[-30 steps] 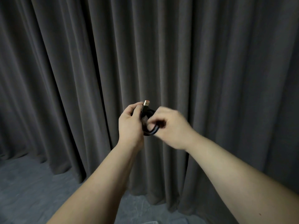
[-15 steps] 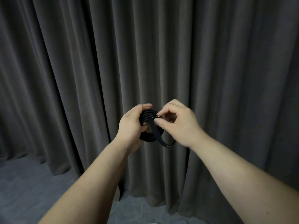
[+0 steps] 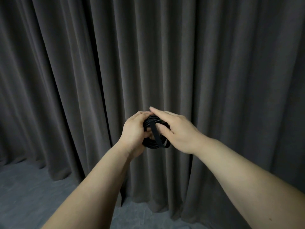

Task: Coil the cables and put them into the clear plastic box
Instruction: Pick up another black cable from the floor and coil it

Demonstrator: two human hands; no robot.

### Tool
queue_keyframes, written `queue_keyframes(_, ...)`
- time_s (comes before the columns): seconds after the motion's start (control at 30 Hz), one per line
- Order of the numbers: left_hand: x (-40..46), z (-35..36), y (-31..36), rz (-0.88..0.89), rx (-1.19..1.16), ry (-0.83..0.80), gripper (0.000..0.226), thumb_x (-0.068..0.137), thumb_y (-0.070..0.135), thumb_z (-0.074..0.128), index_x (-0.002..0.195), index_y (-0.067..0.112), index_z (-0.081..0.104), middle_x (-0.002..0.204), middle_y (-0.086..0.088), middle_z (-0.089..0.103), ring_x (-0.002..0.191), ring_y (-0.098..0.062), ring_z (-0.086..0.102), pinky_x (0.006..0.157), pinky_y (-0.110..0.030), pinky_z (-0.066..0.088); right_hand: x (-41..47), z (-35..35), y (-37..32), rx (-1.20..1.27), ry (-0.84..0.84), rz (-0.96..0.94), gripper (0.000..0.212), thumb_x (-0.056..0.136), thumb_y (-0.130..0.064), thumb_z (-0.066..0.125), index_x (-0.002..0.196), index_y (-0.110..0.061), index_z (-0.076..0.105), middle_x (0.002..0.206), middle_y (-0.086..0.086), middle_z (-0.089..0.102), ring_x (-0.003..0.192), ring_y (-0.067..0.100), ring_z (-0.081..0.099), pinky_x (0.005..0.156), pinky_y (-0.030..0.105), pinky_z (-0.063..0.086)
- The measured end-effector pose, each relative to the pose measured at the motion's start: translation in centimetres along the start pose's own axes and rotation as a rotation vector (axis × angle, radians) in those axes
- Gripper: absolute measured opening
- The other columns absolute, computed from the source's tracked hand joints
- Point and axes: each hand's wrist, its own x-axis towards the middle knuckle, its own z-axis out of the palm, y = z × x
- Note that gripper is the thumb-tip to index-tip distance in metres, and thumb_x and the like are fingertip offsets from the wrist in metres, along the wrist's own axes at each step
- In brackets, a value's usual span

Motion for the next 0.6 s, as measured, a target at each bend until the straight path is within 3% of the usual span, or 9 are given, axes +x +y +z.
queue_keyframes(0.17,0.5,0.6,-0.5,0.014,0.014,0.115,0.018,0.098,0.012,0.043,0.084,0.007,0.054,0.059,-0.002,0.05,0.042,-0.007,0.044,0.044,-0.021,0.037,0.0,0.4,0.4,0.007,0.162,-0.059,0.041,0.093,-0.018,0.054,0.134,-0.016,0.054,0.118,-0.002,0.061,0.111,0.014,0.057,0.097,0.024,0.043)
queue_keyframes(0.27,0.9,0.6,-0.6,0.003,0.023,0.125,0.021,0.096,0.012,0.044,0.076,0.011,0.051,0.06,-0.002,0.048,0.051,-0.012,0.043,0.053,-0.026,0.036,-0.1,0.6,0.6,0.039,0.217,-0.071,0.041,0.091,-0.019,0.055,0.131,-0.014,0.058,0.111,-0.001,0.062,0.104,0.012,0.059,0.093,0.02,0.044)
queue_keyframes(0.37,0.8,0.4,-0.6,-0.003,0.0,0.06,0.016,0.095,0.013,0.047,0.085,0.007,0.058,0.067,-0.005,0.056,0.061,-0.015,0.049,0.062,-0.031,0.04,-0.1,0.7,0.9,0.069,0.28,-0.066,0.041,0.088,-0.022,0.054,0.128,-0.013,0.06,0.109,-0.002,0.063,0.101,0.009,0.06,0.091,0.015,0.043)
queue_keyframes(0.47,0.6,0.2,-0.4,-0.013,0.041,-0.028,0.025,0.101,0.02,0.045,0.096,0.006,0.066,0.076,-0.005,0.065,0.063,-0.013,0.055,0.067,-0.032,0.043,-0.3,0.7,1.4,0.081,0.32,-0.045,0.041,0.087,-0.021,0.055,0.126,-0.011,0.062,0.107,-0.002,0.063,0.099,0.01,0.061,0.091,0.015,0.043)
queue_keyframes(0.6,0.4,0.0,-0.8,-0.045,0.153,-0.072,0.034,0.103,0.028,0.04,0.108,0.011,0.069,0.088,-0.004,0.066,0.081,-0.019,0.053,0.077,-0.037,0.037,-0.6,1.1,2.0,0.077,0.373,-0.014,0.039,0.087,-0.014,0.059,0.125,-0.009,0.062,0.105,-0.004,0.061,0.099,0.012,0.061,0.091,0.012,0.042)
